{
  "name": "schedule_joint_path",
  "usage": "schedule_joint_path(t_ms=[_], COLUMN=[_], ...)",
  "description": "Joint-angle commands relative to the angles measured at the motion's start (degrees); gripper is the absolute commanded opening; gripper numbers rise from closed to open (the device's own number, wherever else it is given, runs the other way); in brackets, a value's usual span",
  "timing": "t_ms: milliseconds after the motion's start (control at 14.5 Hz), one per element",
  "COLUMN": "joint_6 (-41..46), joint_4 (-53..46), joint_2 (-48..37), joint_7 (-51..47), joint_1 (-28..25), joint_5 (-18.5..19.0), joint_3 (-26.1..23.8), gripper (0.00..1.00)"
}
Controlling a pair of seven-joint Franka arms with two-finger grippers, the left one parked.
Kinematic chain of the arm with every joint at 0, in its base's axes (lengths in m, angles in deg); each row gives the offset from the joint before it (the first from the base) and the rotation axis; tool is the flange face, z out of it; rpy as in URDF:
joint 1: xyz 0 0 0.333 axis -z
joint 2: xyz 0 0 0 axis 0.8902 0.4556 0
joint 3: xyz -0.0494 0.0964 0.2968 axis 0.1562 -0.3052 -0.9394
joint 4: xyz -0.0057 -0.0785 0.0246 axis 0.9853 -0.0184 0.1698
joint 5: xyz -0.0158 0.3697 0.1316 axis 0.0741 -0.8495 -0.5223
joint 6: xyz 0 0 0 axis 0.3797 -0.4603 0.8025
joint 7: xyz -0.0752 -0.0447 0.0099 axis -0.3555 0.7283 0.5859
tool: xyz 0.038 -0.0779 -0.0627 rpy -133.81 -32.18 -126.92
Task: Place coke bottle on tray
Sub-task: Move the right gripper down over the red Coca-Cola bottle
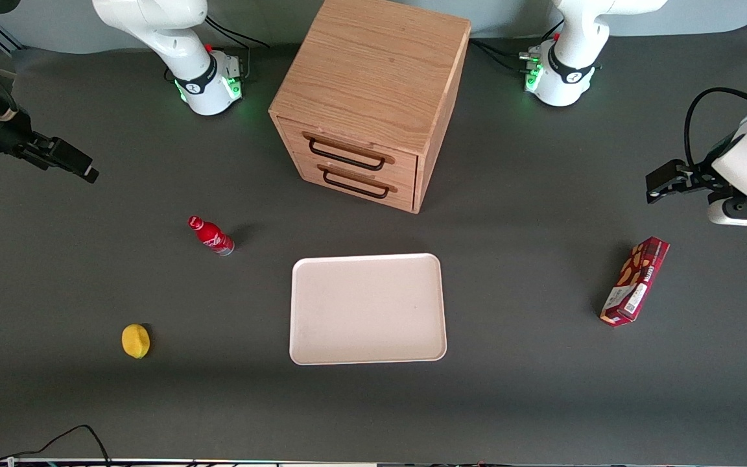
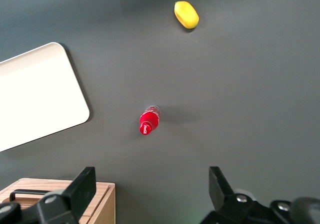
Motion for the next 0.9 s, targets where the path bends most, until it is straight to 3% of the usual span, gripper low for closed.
schedule_joint_path(t_ms=[0,276,483,621,828], joint_6=[2.27,3.16,0.01,-7.43,-25.43], joint_4=[-1.7,0.48,7.15,14.52,28.32], joint_2=[1.86,2.56,2.65,2.3,2.21], joint_7=[-0.48,1.36,5.15,4.98,4.54], joint_1=[-0.15,-0.77,-0.77,-0.51,-0.5], joint_5=[-0.58,0.12,2.76,2.68,2.67], joint_3=[-0.07,-1.03,-4.99,-7.52,-7.8], gripper=[1.0,1.0,1.0,1.0,1.0])
